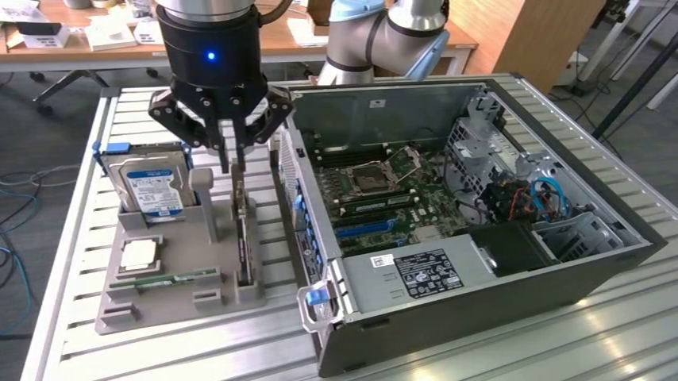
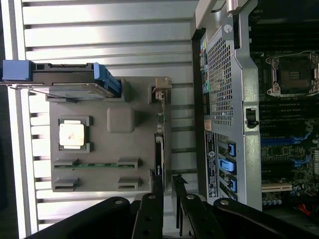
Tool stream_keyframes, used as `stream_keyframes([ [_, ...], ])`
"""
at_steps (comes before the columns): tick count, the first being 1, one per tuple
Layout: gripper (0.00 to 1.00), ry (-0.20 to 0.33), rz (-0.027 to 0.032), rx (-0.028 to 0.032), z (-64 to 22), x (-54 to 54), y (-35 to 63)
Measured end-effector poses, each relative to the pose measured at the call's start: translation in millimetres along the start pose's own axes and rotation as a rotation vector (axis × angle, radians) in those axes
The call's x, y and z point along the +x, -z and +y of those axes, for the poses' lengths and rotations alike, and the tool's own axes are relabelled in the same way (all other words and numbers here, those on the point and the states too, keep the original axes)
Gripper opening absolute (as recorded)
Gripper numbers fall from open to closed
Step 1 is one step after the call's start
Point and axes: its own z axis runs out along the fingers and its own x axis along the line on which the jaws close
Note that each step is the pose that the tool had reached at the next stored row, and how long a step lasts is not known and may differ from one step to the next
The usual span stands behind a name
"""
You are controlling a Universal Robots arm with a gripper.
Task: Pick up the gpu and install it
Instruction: 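Pick up the gpu and move the gpu toward the slot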
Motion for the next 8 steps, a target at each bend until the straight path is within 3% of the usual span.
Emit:
stream_keyframes([
  [8, 0.47, 0.000, -0.0001, -0.0001, 0.0, 0.0, 0.0],
])
